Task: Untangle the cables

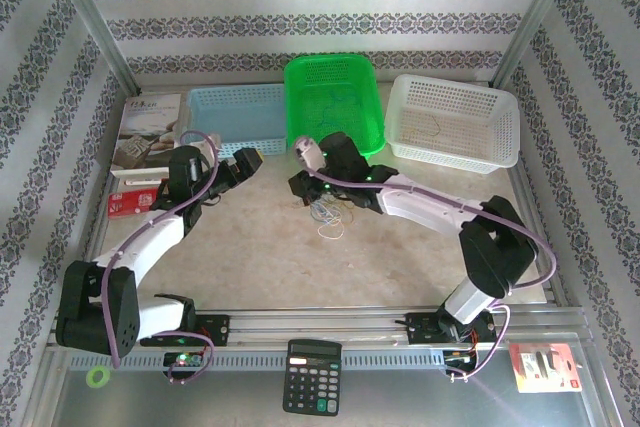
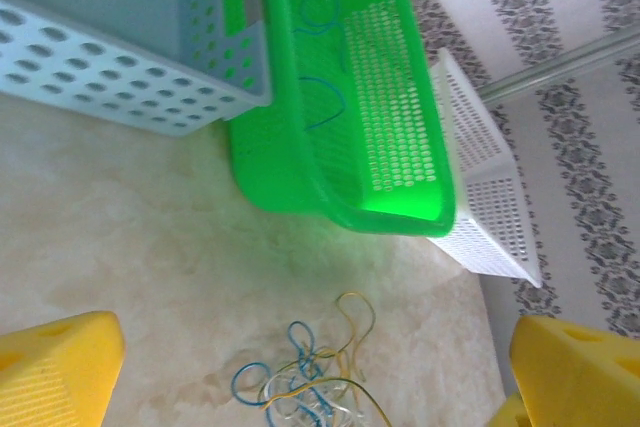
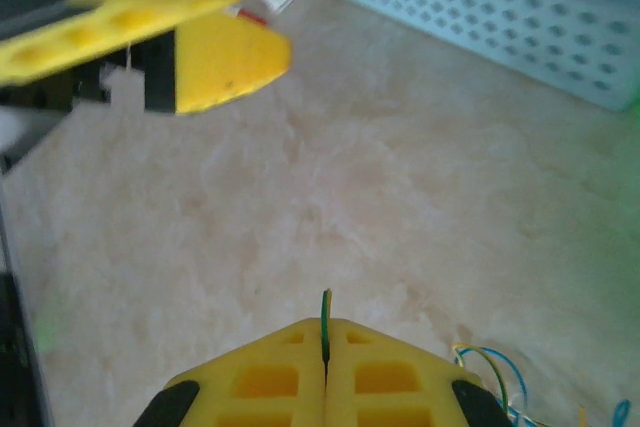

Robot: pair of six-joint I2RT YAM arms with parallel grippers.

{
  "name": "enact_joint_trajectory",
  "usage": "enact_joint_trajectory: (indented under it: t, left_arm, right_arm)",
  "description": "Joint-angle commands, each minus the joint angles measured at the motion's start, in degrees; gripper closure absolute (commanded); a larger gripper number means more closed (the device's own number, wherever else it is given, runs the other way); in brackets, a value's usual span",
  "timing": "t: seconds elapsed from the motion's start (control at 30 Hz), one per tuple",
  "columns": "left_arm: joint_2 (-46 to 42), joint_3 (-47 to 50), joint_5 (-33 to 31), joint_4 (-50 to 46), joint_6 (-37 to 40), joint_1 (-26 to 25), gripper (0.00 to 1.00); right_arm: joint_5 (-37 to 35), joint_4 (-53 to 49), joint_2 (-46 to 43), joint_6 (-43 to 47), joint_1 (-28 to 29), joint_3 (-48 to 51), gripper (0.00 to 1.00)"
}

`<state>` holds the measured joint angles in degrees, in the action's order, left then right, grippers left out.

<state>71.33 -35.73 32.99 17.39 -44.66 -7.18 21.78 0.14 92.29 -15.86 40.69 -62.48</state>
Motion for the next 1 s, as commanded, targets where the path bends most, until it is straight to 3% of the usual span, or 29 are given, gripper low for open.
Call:
enact_joint_trajectory:
  t: [0.0, 0.27, 0.43, 0.73, 0.97]
  left_arm:
    - [1.8, 0.8, 3.2, 8.8, 0.2, -3.0, 0.02]
    - [6.6, 4.0, 2.1, 21.2, 7.7, -13.6, 0.04]
    - [10.5, 2.6, -2.5, 18.4, 13.9, -18.7, 0.06]
    - [16.6, -1.4, -4.7, 19.0, 15.3, -20.7, 0.07]
    - [20.4, -3.1, -3.1, 21.2, 13.8, -21.0, 0.25]
  right_arm:
    - [2.0, 7.2, -2.5, -9.2, -3.1, 3.2, 1.00]
    - [6.3, 16.6, -4.9, -20.6, -8.6, 7.0, 1.00]
    - [8.7, 18.5, -6.1, -23.7, -8.9, 6.4, 1.00]
    - [11.6, 20.6, -8.7, -27.8, -8.8, 5.4, 1.00]
    - [13.1, 21.1, -11.4, -30.3, -8.7, 3.8, 1.00]
